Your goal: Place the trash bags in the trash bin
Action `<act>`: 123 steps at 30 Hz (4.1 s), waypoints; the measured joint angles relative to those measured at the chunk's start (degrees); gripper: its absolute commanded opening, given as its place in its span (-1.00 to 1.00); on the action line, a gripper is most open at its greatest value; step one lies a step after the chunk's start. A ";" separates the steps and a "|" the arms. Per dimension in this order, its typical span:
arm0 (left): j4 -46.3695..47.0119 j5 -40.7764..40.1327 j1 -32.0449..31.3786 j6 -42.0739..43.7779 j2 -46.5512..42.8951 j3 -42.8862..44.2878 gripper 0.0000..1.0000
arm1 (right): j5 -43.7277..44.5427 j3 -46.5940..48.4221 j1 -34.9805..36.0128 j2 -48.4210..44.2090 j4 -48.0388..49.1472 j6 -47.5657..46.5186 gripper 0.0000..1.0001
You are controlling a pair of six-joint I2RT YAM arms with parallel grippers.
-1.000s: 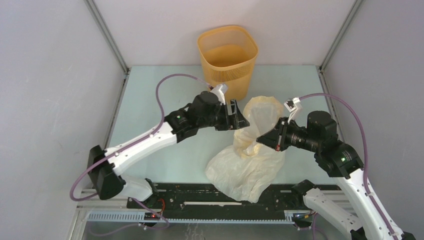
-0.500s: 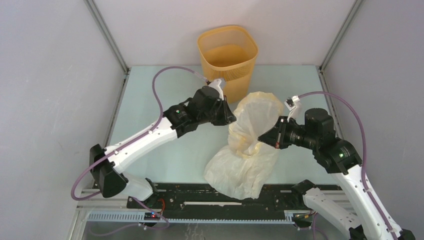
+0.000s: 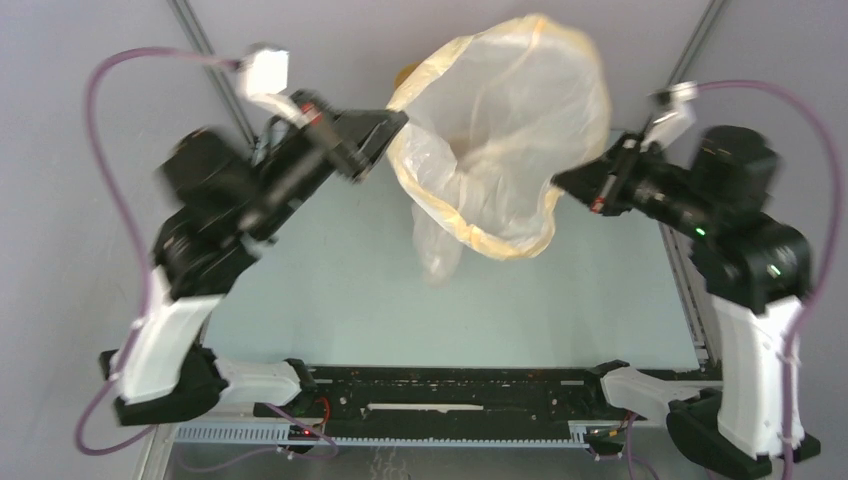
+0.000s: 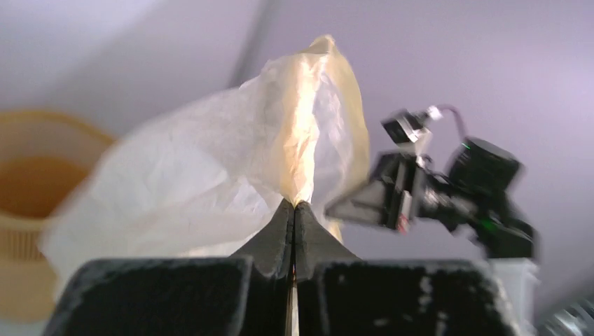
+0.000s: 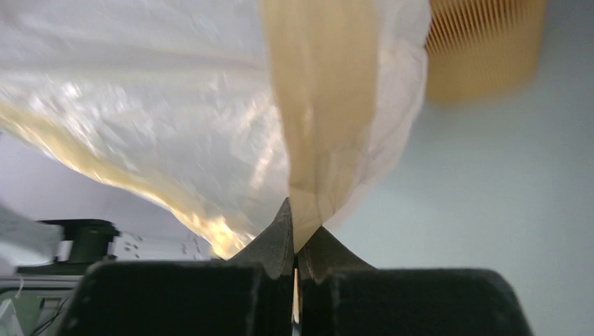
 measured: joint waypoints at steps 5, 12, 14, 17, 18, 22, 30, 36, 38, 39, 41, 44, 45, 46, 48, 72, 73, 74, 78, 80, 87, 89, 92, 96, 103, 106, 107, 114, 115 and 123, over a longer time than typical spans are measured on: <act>10.64 -8.04 -9.57 3.76 -19.08 -18.01 -1.00 | 0.17 -10.27 3.21 -16.11 16.76 -0.96 -1.00; 6.62 -12.44 -9.70 -18.45 -23.41 -63.63 -1.00 | -3.50 -58.31 4.52 -27.74 21.24 2.29 -1.00; 2.54 -9.99 -10.05 -24.28 -22.49 -74.82 -1.00 | -3.30 -70.86 6.05 -26.18 17.53 4.15 -1.00; -3.34 -9.27 -10.10 -27.67 -28.09 -78.90 -1.00 | -3.32 -73.94 7.21 -32.39 10.16 5.51 -1.00; -3.37 -9.64 -10.05 -27.36 -29.99 -77.68 -1.00 | -3.43 -71.54 7.28 -33.73 9.84 5.49 -1.00; -3.56 -10.62 -9.94 -20.13 -29.24 -56.85 -0.99 | -4.11 -51.12 7.28 -28.61 9.64 4.28 -1.00; 10.01 -8.35 -9.94 -3.50 -17.20 -9.94 -1.00 | -5.88 -7.13 7.74 -10.82 13.14 2.27 -1.00; 10.71 -16.92 -9.81 -11.96 -36.28 -39.85 -0.99 | -7.37 -28.02 7.98 -22.80 17.53 2.97 -1.00; 6.73 -18.14 -9.79 -17.68 -39.67 -51.30 -1.00 | -8.46 -39.91 8.07 -24.33 17.00 3.23 -1.00; 3.78 -18.23 -9.79 -20.61 -40.92 -56.61 -1.00 | -8.63 -44.92 8.11 -24.13 16.11 3.28 -1.00; -2.10 -18.18 -9.84 -25.99 -43.25 -65.02 -1.00 | -8.70 -53.79 8.33 -22.67 13.70 3.34 -1.00; -8.68 -18.99 -9.84 -30.05 -47.60 -69.13 -0.99 | -9.22 -57.48 8.41 -22.56 10.05 3.37 -1.00; -9.25 -19.98 -9.84 -30.47 -49.42 -68.98 -1.00 | -9.70 -57.11 8.44 -22.71 10.38 3.37 -1.00; -9.22 -20.98 -9.84 -30.45 -50.95 -68.04 -1.00 | -10.71 -56.17 8.46 -22.51 10.82 3.43 -1.00; -8.81 -22.45 -9.79 -28.68 -51.19 -63.08 -0.99 | -12.76 -53.53 8.55 -21.49 12.46 3.74 -1.00; 7.98 3.96 -16.61 -16.63 12.37 -22.47 -0.99 | -14.10 -45.70 9.38 -23.17 24.20 4.57 -0.17; 8.59 4.46 -16.63 -16.85 12.31 -22.01 -1.00 | -12.72 -45.70 9.35 -23.56 24.28 4.63 0.06; 9.14 4.85 -16.65 -17.03 12.28 -21.70 -1.00 | -11.56 -45.70 9.35 -23.96 24.30 4.79 0.24; 10.29 5.44 -16.65 -17.70 11.87 -21.53 -0.99 | -7.85 -45.64 9.31 -25.59 24.52 5.20 0.70; 10.73 5.44 -16.65 -17.99 11.72 -21.53 -1.00 | -6.16 -45.62 9.33 -26.77 24.74 5.16 0.75; 11.61 5.49 -16.65 -18.40 11.67 -21.53 -0.99 | -1.68 -45.35 10.16 -27.63 26.05 4.33 0.89; 11.82 5.86 -16.63 -18.62 11.78 -21.44 -0.99 | 0.70 -45.35 10.73 -27.36 26.08 4.13 0.89; 11.80 6.49 -16.63 -19.06 12.92 -19.80 -0.99 | 5.68 -45.35 12.59 -26.29 26.08 3.96 0.89; 11.74 7.39 -16.63 -19.47 15.26 -16.61 -0.99 | 11.15 -45.35 15.93 -24.37 26.21 3.52 0.91; 10.60 8.87 -16.57 -19.47 18.86 -11.67 -0.93 | 18.18 -45.35 20.85 -23.28 28.68 1.46 0.30; 9.27 9.92 -16.48 -19.04 19.98 -9.49 -0.42 | 20.68 -45.35 21.16 -23.58 29.03 0.37 -0.76; 8.81 10.14 -16.48 -18.53 20.06 -9.05 -0.11 | 21.29 -45.35 21.16 -23.82 29.14 0.61 -0.91; 5.57 7.15 -15.10 -13.92 15.43 -10.62 0.74 | 24.46 -45.42 21.16 -27.67 25.42 -0.96 -1.00; 5.35 6.21 -14.49 -13.29 13.31 -12.17 0.77 | 25.51 -45.42 21.16 -29.09 24.09 -1.16 -1.00; 4.85 -2.03 1.20 -13.97 -2.99 -24.50 0.74 | 32.04 -42.58 21.16 -35.89 15.78 -1.44 -1.00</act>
